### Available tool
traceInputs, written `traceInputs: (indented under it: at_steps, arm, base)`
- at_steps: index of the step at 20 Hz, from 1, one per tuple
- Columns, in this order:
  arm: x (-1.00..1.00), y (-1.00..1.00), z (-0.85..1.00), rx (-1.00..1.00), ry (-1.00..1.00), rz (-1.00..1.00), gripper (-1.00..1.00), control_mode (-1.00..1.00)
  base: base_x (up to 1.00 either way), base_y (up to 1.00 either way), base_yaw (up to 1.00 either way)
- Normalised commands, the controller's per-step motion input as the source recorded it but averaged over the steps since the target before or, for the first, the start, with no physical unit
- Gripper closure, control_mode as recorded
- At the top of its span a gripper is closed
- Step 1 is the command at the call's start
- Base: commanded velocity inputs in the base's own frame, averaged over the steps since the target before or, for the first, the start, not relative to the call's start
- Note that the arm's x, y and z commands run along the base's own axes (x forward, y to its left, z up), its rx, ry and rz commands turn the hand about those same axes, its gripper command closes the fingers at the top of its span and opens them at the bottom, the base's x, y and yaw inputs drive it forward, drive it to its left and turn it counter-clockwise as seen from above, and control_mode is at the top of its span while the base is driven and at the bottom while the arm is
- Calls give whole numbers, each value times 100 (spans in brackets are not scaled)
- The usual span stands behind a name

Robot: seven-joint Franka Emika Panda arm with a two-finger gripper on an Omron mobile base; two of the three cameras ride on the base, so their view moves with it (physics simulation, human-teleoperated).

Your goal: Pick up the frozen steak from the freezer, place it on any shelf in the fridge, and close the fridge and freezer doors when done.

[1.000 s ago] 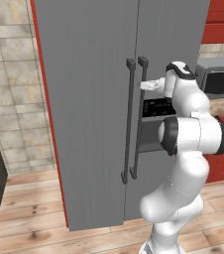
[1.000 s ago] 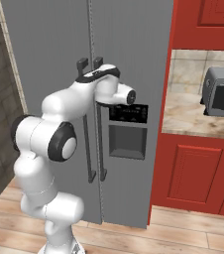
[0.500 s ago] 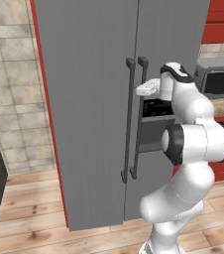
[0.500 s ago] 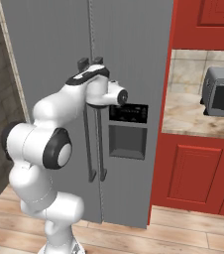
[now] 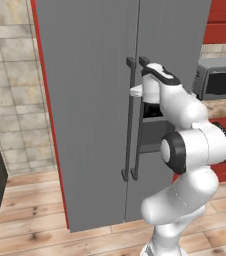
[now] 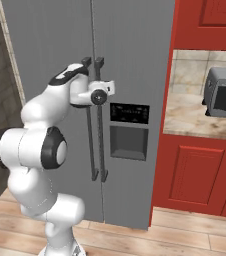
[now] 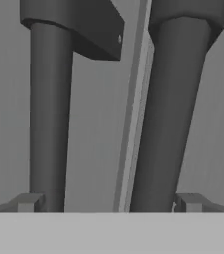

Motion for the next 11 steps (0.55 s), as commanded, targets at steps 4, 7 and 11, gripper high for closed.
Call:
traceInputs:
  at_steps: [4, 7, 11]
  arm:
    - [100, 46, -36, -12, 0, -52, -100, -100]
    - [62, 6, -11, -2, 0, -14, -100, -100]
    - [3, 0, 0, 0, 0, 0, -100, -100]
  base:
    - [0, 0, 0]
    - [0, 0, 0]
    - [0, 0, 0]
